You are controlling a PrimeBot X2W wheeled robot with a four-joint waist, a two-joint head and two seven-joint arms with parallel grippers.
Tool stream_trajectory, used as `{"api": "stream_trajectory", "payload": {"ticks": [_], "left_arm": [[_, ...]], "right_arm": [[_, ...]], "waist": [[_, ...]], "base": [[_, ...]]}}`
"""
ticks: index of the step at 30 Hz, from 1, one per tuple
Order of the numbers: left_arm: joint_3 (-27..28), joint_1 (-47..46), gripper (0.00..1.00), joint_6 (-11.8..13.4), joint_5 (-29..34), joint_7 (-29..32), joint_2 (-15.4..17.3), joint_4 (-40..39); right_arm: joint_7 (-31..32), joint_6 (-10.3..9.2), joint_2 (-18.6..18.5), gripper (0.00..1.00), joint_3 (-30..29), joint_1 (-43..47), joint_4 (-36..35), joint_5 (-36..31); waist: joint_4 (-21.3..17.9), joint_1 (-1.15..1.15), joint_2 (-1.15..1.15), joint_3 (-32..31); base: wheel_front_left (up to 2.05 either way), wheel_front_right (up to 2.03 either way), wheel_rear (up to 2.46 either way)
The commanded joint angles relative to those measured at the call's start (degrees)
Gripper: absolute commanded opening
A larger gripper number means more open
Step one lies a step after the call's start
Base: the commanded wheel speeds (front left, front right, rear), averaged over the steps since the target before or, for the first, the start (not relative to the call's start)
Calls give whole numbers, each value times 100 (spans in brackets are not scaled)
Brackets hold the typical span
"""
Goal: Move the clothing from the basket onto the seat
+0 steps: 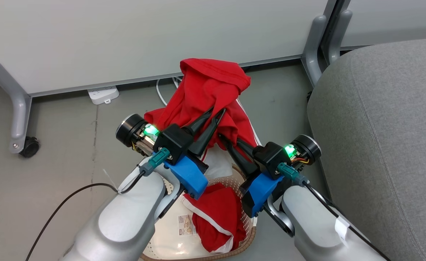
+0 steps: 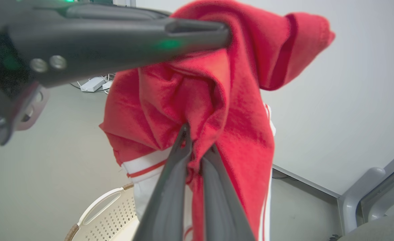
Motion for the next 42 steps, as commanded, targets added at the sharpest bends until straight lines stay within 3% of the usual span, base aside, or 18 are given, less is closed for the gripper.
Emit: {"api": "stream_trajectory", "payload": {"ticks": [1, 9, 10, 11, 27, 42], "left_arm": [[24, -1, 0, -20, 34, -20, -9, -2], [63, 1, 0, -13, 65, -20, -7, -18], [80, 0, 46, 7, 72, -20, -12, -38], [100, 7, 100, 22, 71, -20, -17, -56], [184, 24, 100, 27, 154, -20, 12, -66], [141, -137, 100, -30, 232, -20, 127, -112]], "right_arm": [[-3, -4, 29, 0, -1, -44, -20, 33], [-3, -4, 31, 0, -27, -22, -36, 49], [-3, -4, 32, 0, -28, -20, -38, 51], [-3, -4, 32, 0, -28, -20, -40, 51], [-3, -4, 30, 0, -99, -2, -103, 81], [-4, -5, 21, 0, -866, 110, -552, 16]], "waist": [[1, -1, 0, 1], [-3, -1, 0, -8], [-4, -1, 0, -9], [-4, -1, 0, -9], [-84, -1, 0, 43], [-895, -1, 0, 447]], "base": [[0, 0, 0], [0, 0, 0], [0, 0, 0], [0, 0, 0], [0, 0, 0], [0, 0, 0]]}}
